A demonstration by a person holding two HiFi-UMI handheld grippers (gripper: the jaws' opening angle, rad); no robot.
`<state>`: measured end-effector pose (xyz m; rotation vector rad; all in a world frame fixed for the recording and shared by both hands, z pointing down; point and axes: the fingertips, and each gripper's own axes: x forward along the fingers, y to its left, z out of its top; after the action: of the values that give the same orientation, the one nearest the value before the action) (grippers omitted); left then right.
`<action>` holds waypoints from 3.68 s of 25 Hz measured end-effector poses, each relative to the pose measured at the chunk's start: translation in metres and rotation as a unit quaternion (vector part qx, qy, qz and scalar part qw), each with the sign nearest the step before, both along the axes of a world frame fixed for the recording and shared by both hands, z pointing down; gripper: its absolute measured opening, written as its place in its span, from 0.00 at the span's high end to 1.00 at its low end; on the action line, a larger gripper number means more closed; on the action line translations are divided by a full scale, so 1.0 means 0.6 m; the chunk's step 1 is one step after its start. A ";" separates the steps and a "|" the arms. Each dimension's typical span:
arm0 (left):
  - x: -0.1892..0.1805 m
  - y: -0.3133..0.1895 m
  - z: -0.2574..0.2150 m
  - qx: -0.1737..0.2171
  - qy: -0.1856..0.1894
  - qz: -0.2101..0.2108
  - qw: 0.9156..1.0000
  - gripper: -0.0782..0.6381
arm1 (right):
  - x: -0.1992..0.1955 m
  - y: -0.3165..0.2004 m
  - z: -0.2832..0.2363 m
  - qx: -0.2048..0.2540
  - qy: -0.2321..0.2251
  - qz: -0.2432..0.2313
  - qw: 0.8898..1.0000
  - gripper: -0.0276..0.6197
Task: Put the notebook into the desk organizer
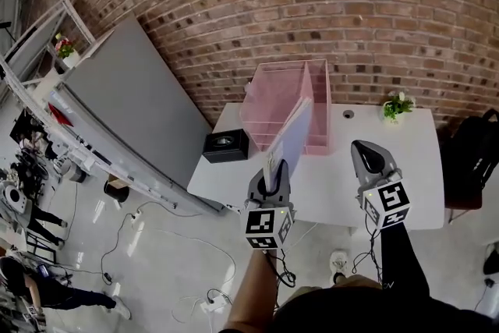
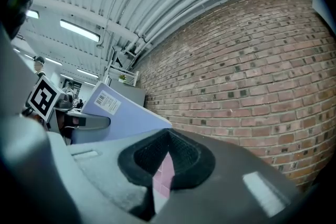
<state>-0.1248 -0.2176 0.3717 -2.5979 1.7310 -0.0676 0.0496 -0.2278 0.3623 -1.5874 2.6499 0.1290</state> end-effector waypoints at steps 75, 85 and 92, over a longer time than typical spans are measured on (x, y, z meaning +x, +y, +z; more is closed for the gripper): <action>0.206 -0.496 0.261 -0.238 -0.046 -0.048 0.969 0.84 | 0.205 -0.389 0.170 -0.101 -0.019 0.066 0.993 0.96; 0.207 -0.511 0.284 -0.248 -0.063 -0.041 0.966 0.84 | 0.188 -0.405 0.186 -0.111 -0.015 0.063 0.992 0.96; 0.216 -0.525 0.301 -0.252 -0.073 -0.029 0.965 0.84 | 0.187 -0.418 0.198 -0.119 -0.012 0.066 0.991 0.96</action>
<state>0.0049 -0.5327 0.5523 -2.7613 1.9400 -0.7785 0.1621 -0.4787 0.4810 -1.8195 2.6225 -0.2089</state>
